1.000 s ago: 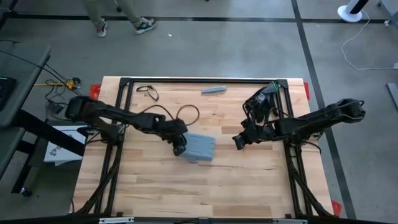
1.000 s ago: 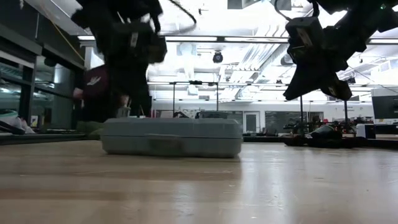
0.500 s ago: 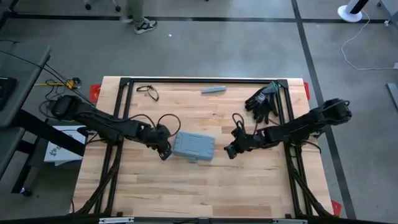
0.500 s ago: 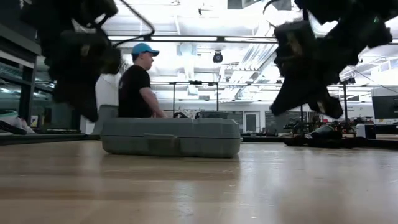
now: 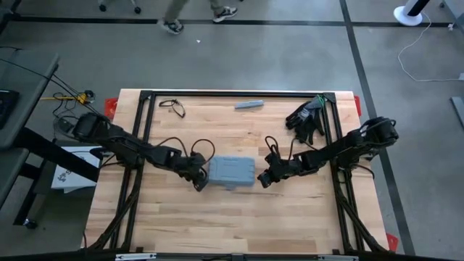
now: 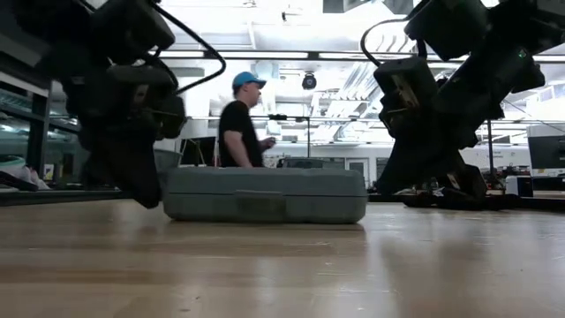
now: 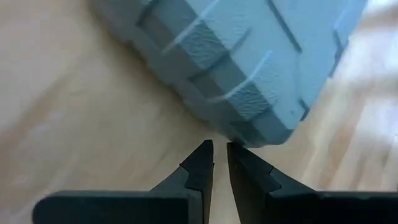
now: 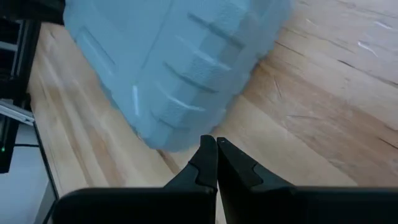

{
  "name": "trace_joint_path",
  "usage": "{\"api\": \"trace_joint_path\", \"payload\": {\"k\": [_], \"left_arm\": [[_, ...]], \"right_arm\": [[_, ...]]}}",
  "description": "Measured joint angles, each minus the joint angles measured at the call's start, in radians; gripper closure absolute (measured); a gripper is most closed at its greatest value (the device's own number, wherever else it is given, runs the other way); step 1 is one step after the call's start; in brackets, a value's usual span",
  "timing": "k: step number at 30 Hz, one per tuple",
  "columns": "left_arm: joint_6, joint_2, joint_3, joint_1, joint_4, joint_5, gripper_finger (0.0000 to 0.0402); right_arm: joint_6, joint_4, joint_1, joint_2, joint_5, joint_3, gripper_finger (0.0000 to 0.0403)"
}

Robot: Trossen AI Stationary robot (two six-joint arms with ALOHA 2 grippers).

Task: Prefit tool cases
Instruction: Open the gray prefit tool case

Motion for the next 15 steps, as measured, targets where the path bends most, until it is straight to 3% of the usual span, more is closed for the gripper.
{"api": "trace_joint_path", "payload": {"k": [15], "left_arm": [[0.009,0.009,0.044,0.002,0.008,-0.015,0.0358]], "right_arm": [[0.008,0.007,0.0,0.0,0.001,0.0,0.0402]]}}
